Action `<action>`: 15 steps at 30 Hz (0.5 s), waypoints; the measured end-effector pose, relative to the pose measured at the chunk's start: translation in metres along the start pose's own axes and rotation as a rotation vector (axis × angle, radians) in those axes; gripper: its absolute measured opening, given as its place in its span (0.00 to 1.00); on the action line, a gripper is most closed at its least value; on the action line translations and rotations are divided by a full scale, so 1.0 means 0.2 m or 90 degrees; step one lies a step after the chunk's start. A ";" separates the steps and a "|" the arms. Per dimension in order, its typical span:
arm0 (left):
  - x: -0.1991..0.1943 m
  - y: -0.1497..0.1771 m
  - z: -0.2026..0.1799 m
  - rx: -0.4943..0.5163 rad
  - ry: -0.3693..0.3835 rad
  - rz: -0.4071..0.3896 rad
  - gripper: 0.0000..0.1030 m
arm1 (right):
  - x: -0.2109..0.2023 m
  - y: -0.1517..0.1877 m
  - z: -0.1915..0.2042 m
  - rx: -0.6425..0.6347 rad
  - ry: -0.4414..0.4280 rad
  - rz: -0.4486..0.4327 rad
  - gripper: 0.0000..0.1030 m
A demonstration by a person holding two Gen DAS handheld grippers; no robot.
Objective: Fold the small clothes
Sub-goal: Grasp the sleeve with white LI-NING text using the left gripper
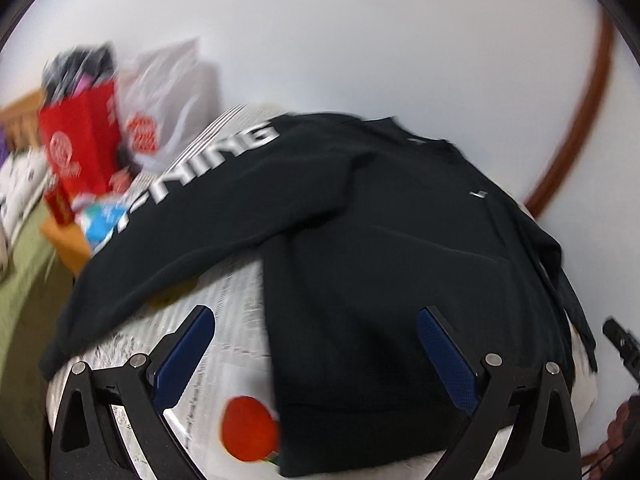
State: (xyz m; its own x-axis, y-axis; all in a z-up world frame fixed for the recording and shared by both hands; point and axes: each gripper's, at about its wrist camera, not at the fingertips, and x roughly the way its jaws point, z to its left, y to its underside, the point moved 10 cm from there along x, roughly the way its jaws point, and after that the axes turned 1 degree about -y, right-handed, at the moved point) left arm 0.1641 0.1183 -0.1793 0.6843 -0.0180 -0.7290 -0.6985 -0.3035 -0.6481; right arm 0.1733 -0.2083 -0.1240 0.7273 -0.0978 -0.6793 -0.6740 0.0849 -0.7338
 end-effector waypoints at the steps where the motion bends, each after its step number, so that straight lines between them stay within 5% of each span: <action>1: 0.03 0.01 0.06 -0.022 -0.004 0.004 0.97 | 0.03 0.01 0.01 -0.002 0.002 0.006 1.00; 15: 0.31 -0.01 0.42 -0.251 0.044 -0.020 0.78 | 0.34 0.14 0.10 -0.062 0.043 0.079 1.00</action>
State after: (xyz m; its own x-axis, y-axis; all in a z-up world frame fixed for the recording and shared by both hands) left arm 0.1909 0.1976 -0.2421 0.7256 -0.0622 -0.6852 -0.5522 -0.6468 -0.5260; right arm 0.2068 -0.1924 -0.1904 0.6294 -0.1599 -0.7604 -0.7699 0.0037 -0.6381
